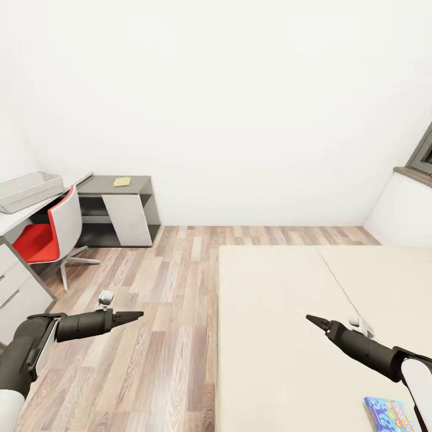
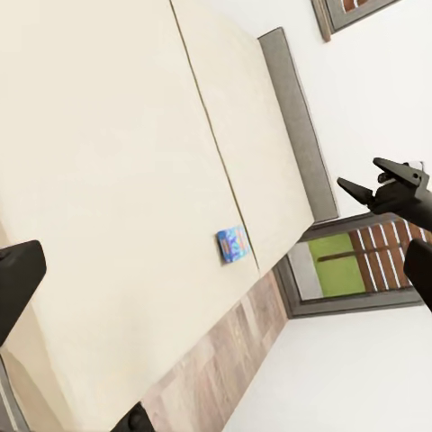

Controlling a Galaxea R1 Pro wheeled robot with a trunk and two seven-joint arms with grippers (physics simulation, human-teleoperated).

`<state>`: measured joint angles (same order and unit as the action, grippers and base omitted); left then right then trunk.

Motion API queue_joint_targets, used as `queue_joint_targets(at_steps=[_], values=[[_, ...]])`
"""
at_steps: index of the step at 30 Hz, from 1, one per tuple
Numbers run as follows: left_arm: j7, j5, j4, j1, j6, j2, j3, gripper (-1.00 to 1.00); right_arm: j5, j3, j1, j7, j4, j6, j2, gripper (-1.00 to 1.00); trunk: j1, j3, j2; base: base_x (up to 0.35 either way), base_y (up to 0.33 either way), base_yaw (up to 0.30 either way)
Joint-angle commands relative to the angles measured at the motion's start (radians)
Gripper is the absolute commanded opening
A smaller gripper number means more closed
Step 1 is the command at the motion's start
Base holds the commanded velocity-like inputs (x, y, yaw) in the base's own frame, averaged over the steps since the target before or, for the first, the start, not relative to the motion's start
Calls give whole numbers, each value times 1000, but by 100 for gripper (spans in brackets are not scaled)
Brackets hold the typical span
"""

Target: Put all the toys in the child's room - the three board games (two on the bed and one on the table), the two jigsaw puzzles on the table, and the tennis ball on the table - inside the toy box on the table in the child's room.

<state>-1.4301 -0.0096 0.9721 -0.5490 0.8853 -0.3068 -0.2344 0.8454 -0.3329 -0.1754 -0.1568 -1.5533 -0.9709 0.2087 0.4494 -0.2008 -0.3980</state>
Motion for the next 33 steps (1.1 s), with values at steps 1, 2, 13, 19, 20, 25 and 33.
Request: queue_joint_targets(at_steps=[1,2,13,19,20,25,33], values=[[-4,-1,0,-1,11,0,0,100,-9,-2,-1,-10,0,-5,0,100,1,-2,-2,0,-195,0],[-4,-1,0,-1,11,0,0,100,-9,-2,-1,-10,0,-5,0,100,1,-2,-2,0,-195,0],[-4,-1,0,-1,11,0,-1,100,-9,-2,-1,-10,0,-5,0,100,1,-2,-2,0,-195,0],[-4,-1,0,-1,11,0,-1,100,-9,-2,-1,-10,0,-5,0,100,1,-2,-2,0,-195,0],[-4,-1,0,-1,11,0,-1,100,-9,-2,-1,-10,0,-5,0,100,1,-2,-2,0,-195,0],[-4,-1,0,-1,11,0,0,100,-9,-2,-1,-10,0,-5,0,100,1,-2,-2,0,-195,0],[-4,-1,0,-1,11,0,-1,100,-9,-2,-1,-11,1,-5,0,100,1,-2,-2,0,-195,0]])
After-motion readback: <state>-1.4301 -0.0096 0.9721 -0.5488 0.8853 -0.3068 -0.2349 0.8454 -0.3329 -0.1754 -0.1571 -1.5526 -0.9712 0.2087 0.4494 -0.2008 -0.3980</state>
